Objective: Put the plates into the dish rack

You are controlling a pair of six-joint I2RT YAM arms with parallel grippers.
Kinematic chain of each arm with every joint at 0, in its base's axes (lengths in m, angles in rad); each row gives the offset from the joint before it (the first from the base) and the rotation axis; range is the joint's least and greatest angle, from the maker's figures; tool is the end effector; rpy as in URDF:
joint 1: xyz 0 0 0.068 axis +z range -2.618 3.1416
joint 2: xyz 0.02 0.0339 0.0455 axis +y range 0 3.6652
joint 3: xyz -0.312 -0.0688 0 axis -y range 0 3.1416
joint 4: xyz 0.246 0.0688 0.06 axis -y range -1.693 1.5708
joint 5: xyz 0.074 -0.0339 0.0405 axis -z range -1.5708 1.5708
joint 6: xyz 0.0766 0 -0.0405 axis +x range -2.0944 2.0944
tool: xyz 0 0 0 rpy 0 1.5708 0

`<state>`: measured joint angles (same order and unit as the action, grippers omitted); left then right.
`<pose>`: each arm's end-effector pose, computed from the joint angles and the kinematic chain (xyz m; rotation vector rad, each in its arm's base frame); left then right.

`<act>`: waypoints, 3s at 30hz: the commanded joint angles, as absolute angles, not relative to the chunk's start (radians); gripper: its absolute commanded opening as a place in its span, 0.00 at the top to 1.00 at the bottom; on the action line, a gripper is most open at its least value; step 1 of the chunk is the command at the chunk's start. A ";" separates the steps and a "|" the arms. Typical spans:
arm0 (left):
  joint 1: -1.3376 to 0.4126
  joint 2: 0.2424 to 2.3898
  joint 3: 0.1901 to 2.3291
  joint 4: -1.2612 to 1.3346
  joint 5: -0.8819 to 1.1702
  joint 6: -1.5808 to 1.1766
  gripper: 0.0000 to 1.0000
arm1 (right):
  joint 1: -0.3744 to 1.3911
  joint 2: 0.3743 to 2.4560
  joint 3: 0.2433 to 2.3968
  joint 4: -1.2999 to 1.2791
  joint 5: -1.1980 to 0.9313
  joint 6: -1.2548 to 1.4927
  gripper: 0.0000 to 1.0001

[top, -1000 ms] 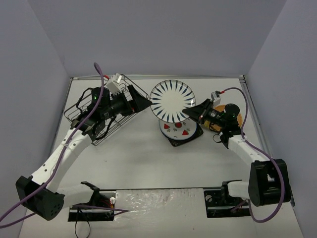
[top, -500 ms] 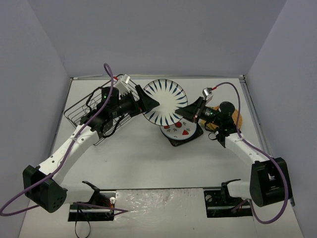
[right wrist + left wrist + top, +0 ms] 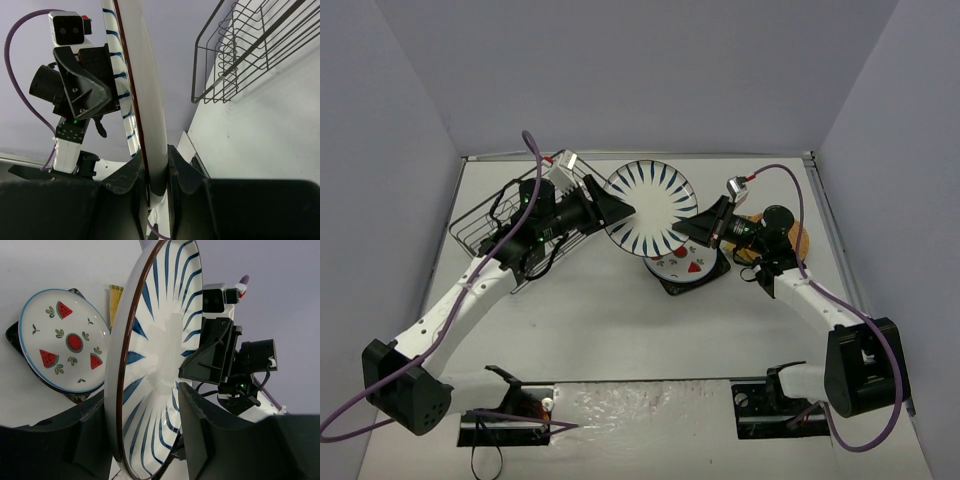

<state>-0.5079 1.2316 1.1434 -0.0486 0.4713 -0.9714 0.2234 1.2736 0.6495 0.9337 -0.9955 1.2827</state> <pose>0.2517 -0.1799 0.4264 -0.0492 1.9359 -1.4500 0.2525 0.1233 0.3520 -0.1862 1.6829 1.8108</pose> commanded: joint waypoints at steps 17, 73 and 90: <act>-0.510 1.113 1.229 0.011 0.481 -0.844 1.00 | 0.224 1.213 0.721 0.819 -1.023 1.041 0.26; 0.096 1.614 1.758 -0.504 0.228 0.770 1.00 | 0.118 1.342 0.894 0.185 -0.942 0.506 0.00; 0.141 1.611 1.658 -0.521 0.352 0.841 1.00 | 0.115 1.347 0.882 0.184 -0.943 0.509 0.00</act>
<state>0.1231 1.6635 1.6200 -0.6496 0.3021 0.7809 0.1230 1.3540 0.8436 0.1452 -0.9082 0.5217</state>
